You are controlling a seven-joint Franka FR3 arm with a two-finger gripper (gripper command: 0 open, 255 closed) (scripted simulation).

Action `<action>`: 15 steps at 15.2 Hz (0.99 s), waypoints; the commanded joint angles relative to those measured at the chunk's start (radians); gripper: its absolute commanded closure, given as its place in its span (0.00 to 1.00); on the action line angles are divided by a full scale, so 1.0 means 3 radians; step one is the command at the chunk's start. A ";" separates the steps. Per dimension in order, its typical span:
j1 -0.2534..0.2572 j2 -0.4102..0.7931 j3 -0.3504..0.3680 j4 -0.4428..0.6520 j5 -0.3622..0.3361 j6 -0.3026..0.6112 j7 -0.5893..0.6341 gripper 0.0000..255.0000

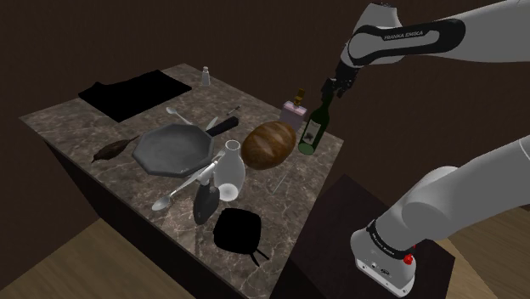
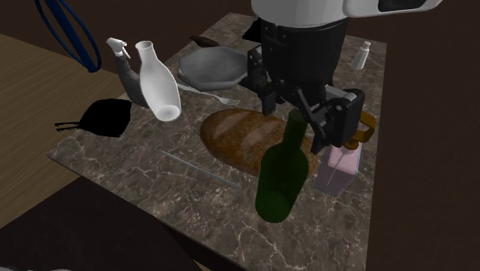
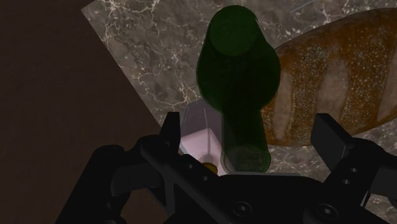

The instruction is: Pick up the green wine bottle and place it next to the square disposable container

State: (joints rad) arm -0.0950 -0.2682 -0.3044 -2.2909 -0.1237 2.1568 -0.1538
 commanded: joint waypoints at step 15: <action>-0.0001 0.0009 -0.0003 -0.0009 0.0001 0.0019 -0.0003 1.00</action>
State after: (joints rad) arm -0.0952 -0.2659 -0.3053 -2.2935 -0.1233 2.1627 -0.1546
